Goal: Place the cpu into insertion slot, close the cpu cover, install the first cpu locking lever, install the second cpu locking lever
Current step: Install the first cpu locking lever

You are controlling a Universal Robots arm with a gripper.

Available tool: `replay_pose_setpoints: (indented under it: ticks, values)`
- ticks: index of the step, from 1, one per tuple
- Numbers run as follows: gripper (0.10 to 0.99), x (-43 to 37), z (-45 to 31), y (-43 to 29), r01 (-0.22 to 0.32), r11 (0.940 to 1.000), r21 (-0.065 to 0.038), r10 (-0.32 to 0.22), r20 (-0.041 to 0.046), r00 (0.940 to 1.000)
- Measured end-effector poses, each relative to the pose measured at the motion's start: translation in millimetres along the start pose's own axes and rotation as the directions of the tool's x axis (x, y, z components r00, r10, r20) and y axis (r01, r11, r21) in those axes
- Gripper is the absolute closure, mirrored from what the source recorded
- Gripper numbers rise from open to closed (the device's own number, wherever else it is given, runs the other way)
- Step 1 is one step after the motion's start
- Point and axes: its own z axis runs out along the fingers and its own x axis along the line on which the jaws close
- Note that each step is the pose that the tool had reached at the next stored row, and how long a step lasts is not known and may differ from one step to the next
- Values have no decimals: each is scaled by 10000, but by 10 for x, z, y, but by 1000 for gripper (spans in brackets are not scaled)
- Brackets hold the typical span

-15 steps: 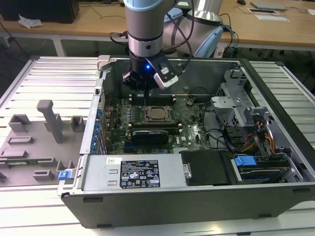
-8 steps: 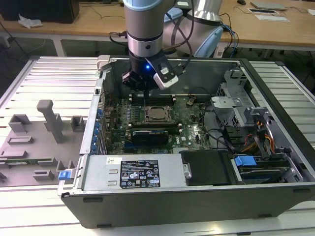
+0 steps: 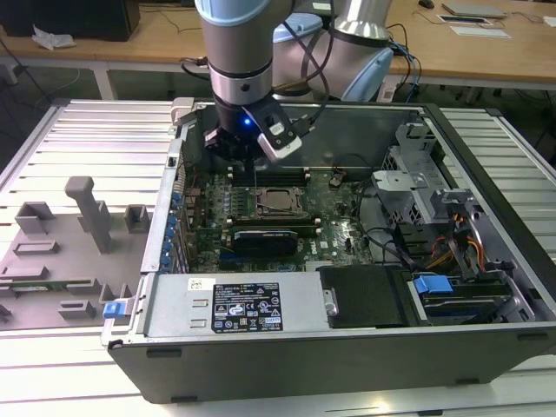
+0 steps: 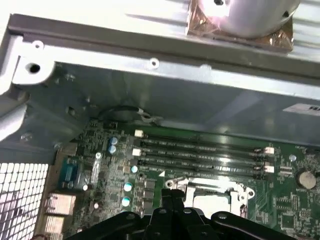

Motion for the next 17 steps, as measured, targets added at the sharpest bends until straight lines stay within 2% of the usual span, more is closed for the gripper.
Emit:
replay_pose_setpoints:
  ticks: [1, 2, 4, 5, 7, 8, 12, 16, 17]
  values:
    - [980, 3, -1, 0, -5, 9997, -242, 7, 58, 10000]
    - [980, 6, 0, 1, -9, 9992, -405, 13, 95, 10000]
    - [980, 12, 1, 1, -15, 9975, -700, 27, 162, 9999]
    - [980, 13, 5, 1, -17, 9970, -780, 31, 180, 9998]
    - [980, 5, 11, -2, -17, 9968, -794, 31, 182, 9998]
    - [980, -29, 17, -11, -17, 9968, -794, 32, 181, 9998]
    - [980, -237, 41, -63, -15, 9968, -794, 30, 183, 9998]
    - [980, -239, 42, -63, -13, 9970, -776, 28, 193, 9998]
    - [980, -238, 41, -63, 26, 9976, -699, -6, 295, 9996]
